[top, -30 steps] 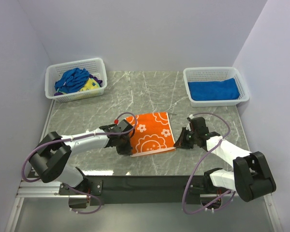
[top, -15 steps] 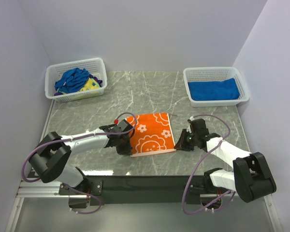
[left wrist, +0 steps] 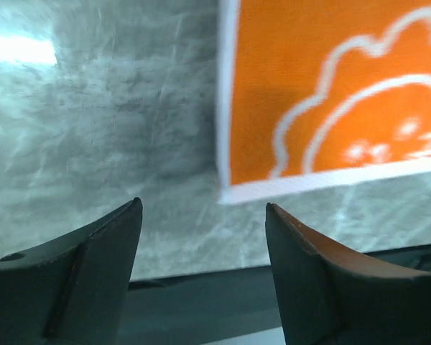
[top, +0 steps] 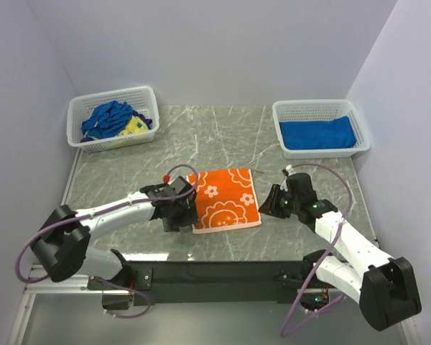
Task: Fold and stack the towels
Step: Fold the towel
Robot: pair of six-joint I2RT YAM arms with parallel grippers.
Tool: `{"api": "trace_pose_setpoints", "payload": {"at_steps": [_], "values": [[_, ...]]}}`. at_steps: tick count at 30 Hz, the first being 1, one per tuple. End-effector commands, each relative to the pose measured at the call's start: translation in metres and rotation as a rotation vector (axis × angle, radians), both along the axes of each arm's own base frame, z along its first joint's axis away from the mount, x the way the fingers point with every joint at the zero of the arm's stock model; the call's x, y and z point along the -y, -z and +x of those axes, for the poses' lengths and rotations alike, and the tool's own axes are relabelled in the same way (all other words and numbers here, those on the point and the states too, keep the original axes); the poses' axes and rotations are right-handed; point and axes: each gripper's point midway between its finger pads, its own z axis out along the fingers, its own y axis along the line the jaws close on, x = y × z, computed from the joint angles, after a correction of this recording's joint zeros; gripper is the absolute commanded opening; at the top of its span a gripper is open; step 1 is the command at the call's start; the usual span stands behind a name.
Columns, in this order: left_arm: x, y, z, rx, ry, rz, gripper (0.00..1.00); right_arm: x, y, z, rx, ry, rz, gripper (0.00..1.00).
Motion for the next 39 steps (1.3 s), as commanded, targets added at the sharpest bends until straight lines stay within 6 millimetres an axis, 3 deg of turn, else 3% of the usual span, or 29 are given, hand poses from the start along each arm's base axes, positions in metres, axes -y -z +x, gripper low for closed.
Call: {"api": "trace_pose_setpoints", "payload": {"at_steps": [1,4,7,9,13,15,19,21,22,23,25,26,29,30,33,34,36,37,39], "values": [[0.003,-0.043,0.02,0.118,-0.022,-0.021,0.73,-0.015,-0.022,0.016,0.069,-0.021,0.066,0.34],[0.014,-0.058,0.029,0.159,-0.009,-0.062,0.68,-0.026,-0.019,0.019,0.058,-0.041,0.119,0.31],[0.033,-0.055,0.033,0.154,0.033,-0.109,0.54,-0.031,-0.007,0.02,0.026,-0.047,0.139,0.28],[0.04,-0.041,0.032,0.126,0.055,-0.106,0.42,-0.031,0.008,0.016,-0.016,-0.048,0.133,0.26],[0.045,-0.011,0.024,0.053,0.104,-0.091,0.33,-0.029,0.032,0.006,-0.081,-0.056,0.116,0.23],[0.038,0.005,0.017,0.011,0.109,-0.053,0.28,-0.026,0.041,-0.002,-0.109,-0.054,0.105,0.23],[0.022,0.02,0.003,-0.027,0.1,-0.013,0.26,-0.017,0.052,-0.014,-0.144,-0.041,0.063,0.23],[0.016,0.015,0.003,-0.012,0.088,0.001,0.3,-0.019,0.044,-0.012,-0.117,-0.04,0.08,0.23],[0.018,0.009,0.005,0.001,0.086,-0.01,0.33,-0.022,0.03,-0.004,-0.067,-0.037,0.106,0.23],[0.024,-0.008,0.013,0.048,0.081,-0.035,0.37,-0.024,0.021,0.001,-0.037,-0.034,0.121,0.23],[0.028,-0.027,0.032,0.134,0.061,-0.046,0.48,-0.033,-0.013,0.025,0.074,-0.026,0.169,0.3],[0.037,-0.048,0.046,0.196,0.052,-0.08,0.53,-0.039,-0.034,0.04,0.131,-0.028,0.196,0.31],[0.049,-0.075,0.083,0.325,0.017,-0.121,0.54,-0.06,-0.077,0.075,0.255,-0.059,0.291,0.36],[0.051,-0.084,0.104,0.385,-0.016,-0.148,0.53,-0.066,-0.084,0.084,0.272,-0.072,0.318,0.36],[0.059,-0.081,0.135,0.415,-0.055,-0.222,0.43,-0.089,-0.096,0.119,0.309,-0.092,0.415,0.36],[0.059,-0.089,0.157,0.46,-0.087,-0.283,0.4,-0.096,-0.088,0.133,0.303,-0.081,0.441,0.36],[0.049,-0.073,0.178,0.461,-0.13,-0.287,0.33,-0.102,-0.093,0.154,0.337,-0.073,0.468,0.36],[0.053,-0.077,0.19,0.495,-0.132,-0.327,0.32,-0.106,-0.084,0.166,0.342,-0.058,0.483,0.36],[0.047,-0.064,0.203,0.502,-0.143,-0.32,0.3,-0.11,-0.078,0.178,0.351,-0.042,0.5,0.36]]}}
